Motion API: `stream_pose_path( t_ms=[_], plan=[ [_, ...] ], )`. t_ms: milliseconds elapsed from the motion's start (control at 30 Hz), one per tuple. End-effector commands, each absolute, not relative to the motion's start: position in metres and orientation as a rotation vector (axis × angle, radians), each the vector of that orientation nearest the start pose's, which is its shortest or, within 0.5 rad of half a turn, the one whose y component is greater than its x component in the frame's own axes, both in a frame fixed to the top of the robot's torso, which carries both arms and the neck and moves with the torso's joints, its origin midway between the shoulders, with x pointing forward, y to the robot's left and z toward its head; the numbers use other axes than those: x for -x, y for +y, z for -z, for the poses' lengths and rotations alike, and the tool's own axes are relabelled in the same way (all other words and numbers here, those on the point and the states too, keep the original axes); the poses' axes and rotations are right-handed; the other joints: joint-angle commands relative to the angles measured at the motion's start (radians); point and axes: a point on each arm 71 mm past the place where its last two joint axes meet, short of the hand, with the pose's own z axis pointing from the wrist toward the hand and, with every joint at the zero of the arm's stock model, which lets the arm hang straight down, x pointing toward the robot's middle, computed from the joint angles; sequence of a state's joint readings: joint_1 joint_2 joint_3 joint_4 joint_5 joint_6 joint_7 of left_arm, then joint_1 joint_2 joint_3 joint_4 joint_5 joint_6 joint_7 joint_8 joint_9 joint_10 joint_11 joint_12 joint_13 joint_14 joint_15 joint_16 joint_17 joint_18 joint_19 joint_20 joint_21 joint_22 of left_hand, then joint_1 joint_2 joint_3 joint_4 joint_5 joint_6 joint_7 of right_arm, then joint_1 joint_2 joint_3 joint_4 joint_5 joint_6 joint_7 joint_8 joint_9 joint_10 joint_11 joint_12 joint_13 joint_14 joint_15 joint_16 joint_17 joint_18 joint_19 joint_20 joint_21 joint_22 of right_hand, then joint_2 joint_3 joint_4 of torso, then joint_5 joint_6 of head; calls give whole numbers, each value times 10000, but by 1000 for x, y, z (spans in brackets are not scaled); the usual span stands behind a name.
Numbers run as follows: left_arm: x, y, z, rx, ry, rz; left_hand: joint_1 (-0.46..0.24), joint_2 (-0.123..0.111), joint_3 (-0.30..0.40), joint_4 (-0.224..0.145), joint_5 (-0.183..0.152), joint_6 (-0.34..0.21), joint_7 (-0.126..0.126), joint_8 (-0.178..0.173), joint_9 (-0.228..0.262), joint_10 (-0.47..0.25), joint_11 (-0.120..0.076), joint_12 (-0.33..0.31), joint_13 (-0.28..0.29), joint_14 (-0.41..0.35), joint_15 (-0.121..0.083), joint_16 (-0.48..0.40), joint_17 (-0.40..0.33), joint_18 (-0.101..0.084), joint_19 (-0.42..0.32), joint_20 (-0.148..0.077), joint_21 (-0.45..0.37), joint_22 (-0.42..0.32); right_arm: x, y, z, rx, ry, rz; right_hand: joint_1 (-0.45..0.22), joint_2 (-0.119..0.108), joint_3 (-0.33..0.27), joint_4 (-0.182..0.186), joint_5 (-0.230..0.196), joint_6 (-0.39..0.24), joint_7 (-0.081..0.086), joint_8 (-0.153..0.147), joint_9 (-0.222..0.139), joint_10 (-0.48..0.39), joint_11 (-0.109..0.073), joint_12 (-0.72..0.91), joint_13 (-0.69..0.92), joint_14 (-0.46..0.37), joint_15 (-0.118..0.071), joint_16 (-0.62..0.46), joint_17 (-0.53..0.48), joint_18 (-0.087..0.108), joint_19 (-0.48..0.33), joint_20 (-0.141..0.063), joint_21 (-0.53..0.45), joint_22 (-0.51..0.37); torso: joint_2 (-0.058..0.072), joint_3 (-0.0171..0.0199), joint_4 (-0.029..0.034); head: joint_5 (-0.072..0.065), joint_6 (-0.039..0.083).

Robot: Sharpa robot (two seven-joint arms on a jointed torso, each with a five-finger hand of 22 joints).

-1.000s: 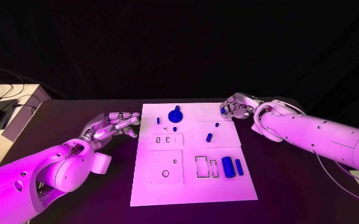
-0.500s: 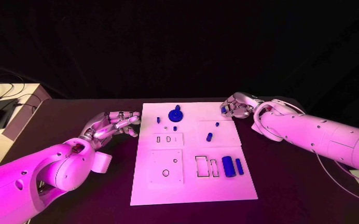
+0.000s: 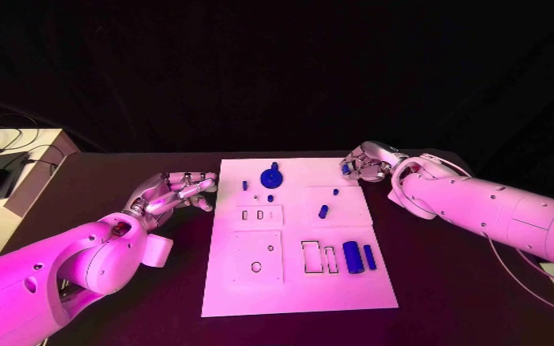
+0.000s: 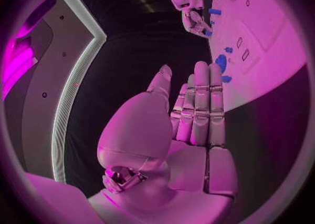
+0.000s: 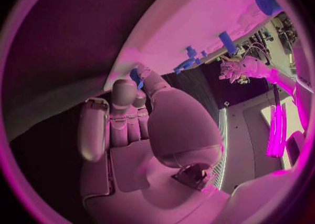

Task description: Assemble the parts on the task board

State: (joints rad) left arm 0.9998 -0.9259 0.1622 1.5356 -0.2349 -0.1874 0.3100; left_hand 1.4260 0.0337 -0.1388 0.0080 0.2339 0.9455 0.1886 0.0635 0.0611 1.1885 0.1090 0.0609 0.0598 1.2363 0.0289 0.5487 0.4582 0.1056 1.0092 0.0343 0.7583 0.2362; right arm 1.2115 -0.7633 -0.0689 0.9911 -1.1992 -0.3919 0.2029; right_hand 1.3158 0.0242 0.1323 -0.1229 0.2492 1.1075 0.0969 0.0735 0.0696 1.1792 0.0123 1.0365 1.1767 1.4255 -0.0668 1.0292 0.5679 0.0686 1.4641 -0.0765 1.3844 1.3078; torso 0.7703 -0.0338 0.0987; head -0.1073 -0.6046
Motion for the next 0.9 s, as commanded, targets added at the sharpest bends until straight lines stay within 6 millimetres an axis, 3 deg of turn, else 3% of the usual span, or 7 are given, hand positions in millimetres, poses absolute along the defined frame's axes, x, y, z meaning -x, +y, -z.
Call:
stream_pose_path(
  t_ms=[33, 367, 567, 733, 900],
  plan=[
    [-473, 240, 199, 10010, 15132, 15599, -67, 33, 22, -96, -59, 17, -46, -33, -11, -72, 7, -4, 10, -74, 29, 38, -17, 145, -66, 38, 61, -36, -556, -327, 198, -961, 15178, -5017, -7, 122, -48, 14, -32, 208, 149, 41, 14, 35, -66, -70, -1, 20, -55, -20, 15, -205, 918, -77, 61, 2111, -5, -1, -5, 9, 8],
    [-473, 241, 199, 10035, 15114, 15573, -67, 33, 22, -96, -59, 17, -46, -33, -11, -72, 7, -4, 10, -74, 29, 38, -17, 145, -66, 38, 61, -36, -541, -301, 189, -1510, 15083, -5310, -36, 105, -141, 44, -98, 139, 179, -9, -1, -18, -51, -197, -63, 9, -50, -70, 21, -191, 911, -82, -8, 2091, -75, -28, -52, 55, -7],
    [-473, 239, 199, 10064, 15109, 15582, -95, 39, 11, -95, -63, 27, -49, -32, -10, -68, 6, -3, 11, -75, 31, 42, -20, 145, -65, 38, 69, -48, -523, -257, 183, -1515, 15146, -5968, -78, 69, -183, 80, -110, 126, 182, -8, 2, -17, -44, -219, -80, 14, -43, -93, 14, -188, 911, -76, -27, 2085, -160, -58, -88, 156, -47],
    [-473, 237, 200, 10083, 15127, 15599, -95, 39, 11, -95, -63, 27, -49, -32, -10, -68, 6, -3, 11, -75, 31, 42, -20, 145, -65, 38, 69, -48, -505, -216, 183, -1285, 15386, -6392, -62, 67, -198, 102, -65, 157, 165, 7, 7, 0, -56, -225, -88, 28, -52, -108, 14, -189, 914, -79, -23, 2088, -238, -85, -75, 287, -136],
    [-474, 236, 200, 10102, 15149, 15603, -95, 39, 11, -95, -63, 27, -49, -32, -10, -68, 6, -3, 11, -75, 31, 42, -20, 145, -65, 38, 69, -48, -489, -183, 187, -1061, 15745, -6605, -102, 45, -231, 140, -67, 189, 150, 17, 9, 10, -63, -228, -93, 35, -57, -117, 16, -187, 915, -84, -32, 2086, -300, -109, -69, 325, -235]
  ],
)
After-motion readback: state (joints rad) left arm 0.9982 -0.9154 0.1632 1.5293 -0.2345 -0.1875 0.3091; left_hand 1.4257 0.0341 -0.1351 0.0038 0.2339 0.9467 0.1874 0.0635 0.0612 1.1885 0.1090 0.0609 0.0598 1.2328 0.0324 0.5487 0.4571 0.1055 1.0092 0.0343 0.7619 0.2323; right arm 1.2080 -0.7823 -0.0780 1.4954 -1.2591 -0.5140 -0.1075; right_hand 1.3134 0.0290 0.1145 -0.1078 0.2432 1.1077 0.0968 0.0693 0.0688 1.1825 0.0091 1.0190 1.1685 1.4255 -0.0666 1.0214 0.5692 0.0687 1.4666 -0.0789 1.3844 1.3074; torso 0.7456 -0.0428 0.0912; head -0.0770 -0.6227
